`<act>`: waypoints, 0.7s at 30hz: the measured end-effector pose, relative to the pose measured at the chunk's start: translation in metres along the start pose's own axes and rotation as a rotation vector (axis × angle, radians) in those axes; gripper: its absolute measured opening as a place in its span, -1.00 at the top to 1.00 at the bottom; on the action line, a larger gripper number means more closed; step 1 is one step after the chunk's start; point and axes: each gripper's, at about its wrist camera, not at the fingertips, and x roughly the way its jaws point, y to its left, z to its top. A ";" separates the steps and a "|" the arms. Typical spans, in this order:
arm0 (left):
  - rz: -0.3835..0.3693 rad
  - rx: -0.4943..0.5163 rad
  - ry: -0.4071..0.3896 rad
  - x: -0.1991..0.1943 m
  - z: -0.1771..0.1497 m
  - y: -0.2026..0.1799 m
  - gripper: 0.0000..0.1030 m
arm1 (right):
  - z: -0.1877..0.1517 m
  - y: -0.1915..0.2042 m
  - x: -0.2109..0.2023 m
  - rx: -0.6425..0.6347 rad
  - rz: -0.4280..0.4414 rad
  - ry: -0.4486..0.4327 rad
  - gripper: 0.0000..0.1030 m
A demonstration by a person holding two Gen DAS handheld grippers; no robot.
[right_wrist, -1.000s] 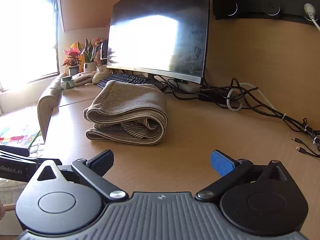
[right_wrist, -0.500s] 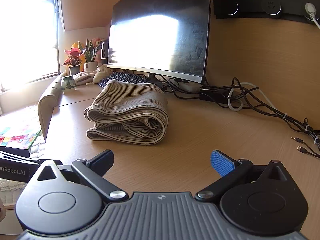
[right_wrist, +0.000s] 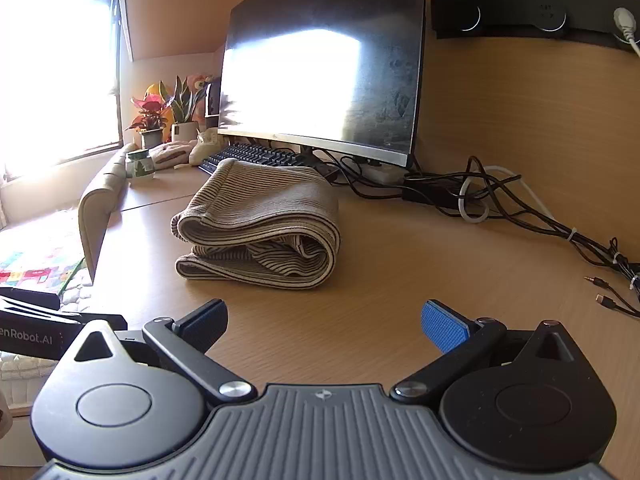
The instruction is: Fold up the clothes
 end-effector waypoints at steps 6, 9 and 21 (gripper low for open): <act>0.004 0.000 0.008 0.001 -0.001 0.001 -1.00 | 0.000 0.001 0.000 -0.005 -0.001 0.003 -1.00; 0.002 0.001 0.008 0.000 -0.001 0.001 -1.00 | 0.000 0.001 0.001 -0.003 -0.002 0.005 -1.00; 0.000 -0.005 0.009 0.000 -0.002 0.002 -1.00 | 0.000 0.003 0.001 -0.011 -0.008 0.008 -1.00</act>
